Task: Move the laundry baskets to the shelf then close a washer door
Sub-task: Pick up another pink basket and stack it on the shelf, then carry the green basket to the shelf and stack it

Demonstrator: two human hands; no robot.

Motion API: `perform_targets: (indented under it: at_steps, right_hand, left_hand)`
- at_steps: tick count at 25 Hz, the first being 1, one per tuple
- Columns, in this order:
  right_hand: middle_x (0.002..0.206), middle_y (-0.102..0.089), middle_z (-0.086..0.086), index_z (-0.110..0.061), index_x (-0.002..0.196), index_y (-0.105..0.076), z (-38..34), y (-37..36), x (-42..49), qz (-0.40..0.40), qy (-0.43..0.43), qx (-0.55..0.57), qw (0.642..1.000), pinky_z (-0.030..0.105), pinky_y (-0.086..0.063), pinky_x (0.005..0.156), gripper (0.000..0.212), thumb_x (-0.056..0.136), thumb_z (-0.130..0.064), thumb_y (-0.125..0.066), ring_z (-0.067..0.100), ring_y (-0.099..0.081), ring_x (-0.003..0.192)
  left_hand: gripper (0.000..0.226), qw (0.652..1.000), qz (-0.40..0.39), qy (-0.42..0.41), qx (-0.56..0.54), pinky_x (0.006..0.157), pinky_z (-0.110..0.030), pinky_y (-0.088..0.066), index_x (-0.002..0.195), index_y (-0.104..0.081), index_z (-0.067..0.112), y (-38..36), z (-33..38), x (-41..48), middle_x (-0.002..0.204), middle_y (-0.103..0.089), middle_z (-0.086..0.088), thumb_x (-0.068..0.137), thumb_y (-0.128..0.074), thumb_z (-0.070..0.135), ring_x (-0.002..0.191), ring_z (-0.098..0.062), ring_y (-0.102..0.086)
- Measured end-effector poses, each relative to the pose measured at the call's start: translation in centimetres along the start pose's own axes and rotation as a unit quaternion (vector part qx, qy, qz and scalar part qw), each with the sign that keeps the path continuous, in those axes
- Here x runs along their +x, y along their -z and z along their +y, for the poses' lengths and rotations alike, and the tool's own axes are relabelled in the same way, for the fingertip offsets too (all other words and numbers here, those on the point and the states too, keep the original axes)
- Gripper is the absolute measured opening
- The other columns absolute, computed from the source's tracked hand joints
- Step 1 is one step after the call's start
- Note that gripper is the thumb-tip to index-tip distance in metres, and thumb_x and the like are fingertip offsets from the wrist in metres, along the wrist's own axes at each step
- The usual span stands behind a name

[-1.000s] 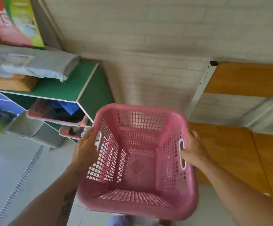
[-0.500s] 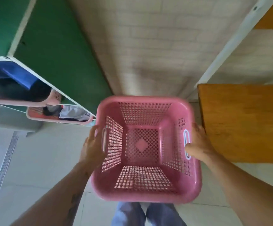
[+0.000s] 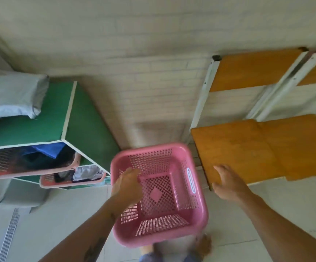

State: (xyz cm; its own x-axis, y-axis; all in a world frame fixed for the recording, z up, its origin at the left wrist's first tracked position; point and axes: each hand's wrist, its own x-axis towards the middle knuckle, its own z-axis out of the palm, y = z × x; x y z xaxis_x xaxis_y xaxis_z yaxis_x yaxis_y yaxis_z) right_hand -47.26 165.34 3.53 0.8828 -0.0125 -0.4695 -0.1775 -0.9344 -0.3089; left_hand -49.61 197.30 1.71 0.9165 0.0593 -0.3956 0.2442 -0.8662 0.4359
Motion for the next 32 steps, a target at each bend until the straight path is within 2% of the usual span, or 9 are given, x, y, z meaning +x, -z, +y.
perform_targets:
  at_steps: [2, 5, 7, 11, 17, 20, 22, 26, 32]
  right_hand:
    - [0.148, -0.036, 0.006, -0.014, 0.144, -0.037, 2.3, 3.3, -3.6, 0.018, -0.025, 0.027, 0.999, 0.037, -0.04, 0.104, 0.064, 0.084, -0.023, -0.057, 0.026, -0.043, 0.13]
    - [0.144, -0.038, 0.004, -0.016, 0.141, -0.04, 7.8, 8.3, -9.2, 0.074, -0.052, 0.058, 0.994, 0.037, -0.044, 0.097, 0.06, 0.083, -0.025, -0.056, 0.026, -0.046, 0.126]
    - [0.142, -0.04, 0.003, -0.019, 0.136, -0.045, 12.7, 11.2, -12.8, 0.122, -0.072, 0.083, 0.986, 0.04, -0.043, 0.099, 0.056, 0.081, -0.028, -0.055, 0.026, -0.045, 0.126]
    - [0.139, -0.043, 0.005, -0.018, 0.134, -0.046, 24.9, 16.1, -21.5, 0.215, -0.121, 0.11, 0.963, 0.04, -0.043, 0.099, 0.055, 0.081, -0.027, -0.054, 0.027, -0.047, 0.124]
    - [0.149, -0.033, 0.003, -0.018, 0.146, -0.036, 42.6, 20.0, -34.7, 0.292, -0.218, 0.123, 0.923, 0.035, -0.033, 0.111, 0.065, 0.085, -0.032, -0.054, 0.024, -0.036, 0.135]
    - [0.149, -0.034, 0.003, -0.019, 0.145, -0.037, 50.6, 22.0, -40.5, 0.329, -0.275, 0.132, 0.894, 0.035, -0.031, 0.112, 0.065, 0.084, -0.032, -0.055, 0.024, -0.036, 0.136]
    - [0.15, -0.035, 0.004, -0.018, 0.144, -0.038, 55.3, 22.9, -43.3, 0.352, -0.309, 0.139, 0.872, 0.033, -0.029, 0.113, 0.064, 0.084, -0.03, -0.057, 0.023, -0.034, 0.137]
    - [0.148, -0.038, 0.008, -0.014, 0.143, -0.04, 64.5, 24.7, -46.9, 0.37, -0.37, 0.144, 0.84, 0.03, -0.027, 0.113, 0.064, 0.083, -0.027, -0.06, 0.023, -0.035, 0.137]
    - [0.143, -0.045, 0.013, -0.01, 0.139, -0.047, 77.2, 28.5, -48.8, 0.385, -0.447, 0.153, 0.793, 0.03, -0.03, 0.108, 0.061, 0.08, -0.019, -0.062, 0.027, -0.041, 0.132]
  left_hand:
    - [0.046, 0.998, -0.021, -0.059, 0.023, 0.074, -0.02, -0.053, 0.116, -0.064, 0.024, 1.5, 4.7, -0.5, 0.127, -0.06, 0.003, 0.08, -0.05, 0.001, 0.099, -0.013, -0.065]
    - [0.029, 0.979, -0.047, -0.186, 0.074, 0.052, -0.014, -0.051, 0.1, -0.067, 0.031, 1.8, 13.2, -0.9, 0.111, -0.069, 0.002, 0.086, -0.053, 0.01, 0.073, 0.0, -0.063]
    - [0.036, 0.973, -0.047, -0.213, 0.074, 0.061, -0.012, -0.047, 0.114, -0.065, 0.024, 0.9, 19.2, -1.4, 0.12, -0.066, 0.002, 0.084, -0.052, 0.01, 0.088, -0.003, -0.061]
    - [0.045, 0.954, -0.074, -0.284, 0.061, 0.091, -0.033, -0.051, 0.124, -0.061, 0.021, -3.6, 33.9, -4.3, 0.121, -0.066, -0.004, 0.08, -0.054, 0.022, 0.106, -0.021, -0.063]
    - [0.042, 0.895, -0.128, -0.419, 0.089, 0.081, -0.026, -0.048, 0.132, -0.052, 0.029, -14.3, 53.8, -12.8, 0.127, -0.058, 0.003, 0.09, -0.046, 0.025, 0.103, -0.011, -0.058]
    - [0.027, 0.849, -0.136, -0.498, 0.116, 0.082, -0.022, -0.044, 0.112, -0.055, 0.035, -18.9, 63.5, -17.6, 0.118, -0.058, 0.004, 0.088, -0.044, 0.026, 0.102, -0.016, -0.058]
    - [0.032, 0.825, -0.127, -0.537, 0.121, 0.076, -0.014, -0.039, 0.111, -0.058, 0.036, -21.3, 69.1, -20.3, 0.109, -0.053, 0.012, 0.084, -0.044, 0.029, 0.097, -0.013, -0.058]
    - [0.035, 0.801, -0.13, -0.577, 0.092, 0.089, -0.014, -0.035, 0.119, -0.064, 0.024, -27.9, 79.6, -22.6, 0.126, -0.061, 0.007, 0.085, -0.052, 0.02, 0.115, -0.015, -0.057]
    - [0.036, 0.766, -0.21, -0.606, 0.049, 0.094, -0.016, -0.039, 0.114, -0.067, 0.022, -37.6, 95.8, -23.5, 0.117, -0.066, 0.005, 0.08, -0.058, 0.016, 0.104, -0.01, -0.059]
